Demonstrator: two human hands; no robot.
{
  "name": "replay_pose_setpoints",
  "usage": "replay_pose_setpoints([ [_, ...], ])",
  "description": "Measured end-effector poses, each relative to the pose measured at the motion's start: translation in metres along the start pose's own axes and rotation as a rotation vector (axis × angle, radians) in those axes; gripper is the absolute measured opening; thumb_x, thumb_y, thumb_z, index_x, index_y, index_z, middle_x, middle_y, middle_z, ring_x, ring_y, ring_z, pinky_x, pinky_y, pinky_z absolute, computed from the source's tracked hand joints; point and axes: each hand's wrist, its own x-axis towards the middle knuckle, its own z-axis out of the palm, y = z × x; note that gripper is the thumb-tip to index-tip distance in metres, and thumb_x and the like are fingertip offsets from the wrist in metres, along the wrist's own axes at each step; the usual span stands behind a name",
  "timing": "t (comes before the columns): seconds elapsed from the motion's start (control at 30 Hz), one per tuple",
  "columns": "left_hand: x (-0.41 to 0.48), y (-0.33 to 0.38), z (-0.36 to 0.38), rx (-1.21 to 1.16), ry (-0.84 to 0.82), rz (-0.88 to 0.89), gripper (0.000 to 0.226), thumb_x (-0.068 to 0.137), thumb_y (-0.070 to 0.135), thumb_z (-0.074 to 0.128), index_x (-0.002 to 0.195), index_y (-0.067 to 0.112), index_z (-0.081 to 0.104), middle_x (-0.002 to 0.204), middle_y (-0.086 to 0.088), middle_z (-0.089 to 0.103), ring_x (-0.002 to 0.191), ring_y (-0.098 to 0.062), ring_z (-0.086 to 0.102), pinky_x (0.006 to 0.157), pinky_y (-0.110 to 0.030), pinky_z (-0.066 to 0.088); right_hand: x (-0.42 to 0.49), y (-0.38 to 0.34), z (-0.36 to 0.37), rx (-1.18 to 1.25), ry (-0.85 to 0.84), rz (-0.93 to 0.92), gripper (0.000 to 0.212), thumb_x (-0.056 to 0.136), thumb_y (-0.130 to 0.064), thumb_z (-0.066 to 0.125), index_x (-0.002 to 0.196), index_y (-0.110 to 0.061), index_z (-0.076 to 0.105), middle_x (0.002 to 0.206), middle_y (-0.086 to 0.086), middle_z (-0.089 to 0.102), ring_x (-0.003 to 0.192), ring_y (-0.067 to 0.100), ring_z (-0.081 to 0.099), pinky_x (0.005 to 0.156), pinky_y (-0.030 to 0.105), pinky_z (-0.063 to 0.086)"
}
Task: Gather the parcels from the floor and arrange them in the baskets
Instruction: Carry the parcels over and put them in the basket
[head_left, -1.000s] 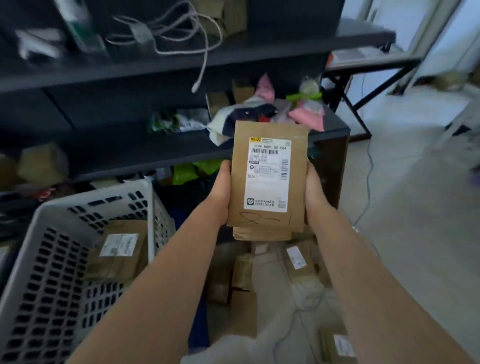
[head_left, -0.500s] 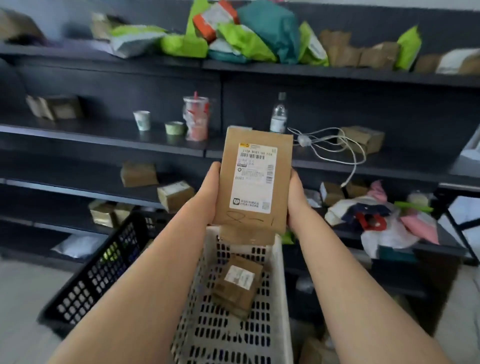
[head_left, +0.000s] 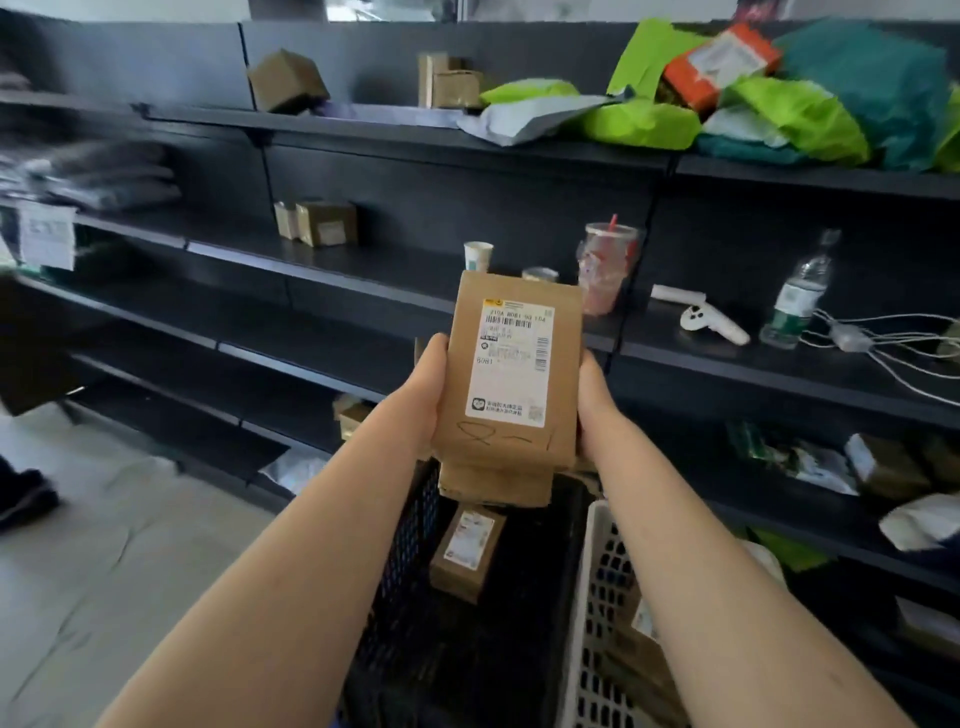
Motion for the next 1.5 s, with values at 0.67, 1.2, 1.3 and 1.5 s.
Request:
replay_pose_setpoints([
  [0.67,0.299,-0.245,-0.046,0.026,-0.006,-0.689,0.06,0.102,0.053,0.027,0.081,0.014,0.068,0.056,-0.009,0.069,0.067,-0.027,0.062,0.059,-0.034,0.049,0.233,0.297,-0.033,0.075,0.425,0.587,0.042,0.105,-0.041,0.032,0.094,-0.016,0.065,0.073,0.006,0.064,0.068,0.021,0.061,0.061,0.032,0.048],
  [1.2,0.28,-0.204,0.052,0.088,-0.285,-0.689,0.063,0.102,0.055,0.026,0.082,0.016,0.072,0.068,-0.01,0.074,0.073,-0.029,0.066,0.067,-0.037,0.054,0.186,0.22,-0.108,0.16,0.678,0.503,0.046,0.102,-0.05,0.039,0.095,-0.014,0.066,0.085,0.011,0.067,0.076,0.024,0.063,0.071,0.034,0.051],
  [1.3,0.247,-0.188,0.097,0.124,-0.386,-0.655,0.063,0.102,0.056,0.023,0.091,0.017,0.071,0.072,-0.01,0.073,0.073,-0.028,0.066,0.065,-0.036,0.053,0.144,0.187,-0.139,0.149,0.74,0.484,0.06,0.098,-0.063,0.034,0.111,-0.014,0.065,0.094,0.012,0.068,0.085,0.028,0.064,0.076,0.034,0.051],
  [1.5,0.188,-0.222,0.196,0.181,-0.552,-0.604,0.066,0.099,0.062,0.024,0.101,0.017,0.071,0.093,-0.01,0.073,0.087,-0.029,0.069,0.081,-0.037,0.055,0.08,0.213,-0.252,0.178,0.96,0.387,0.099,0.069,-0.094,0.042,0.142,-0.027,0.048,0.135,0.008,0.058,0.118,0.026,0.058,0.101,0.042,0.047],
])
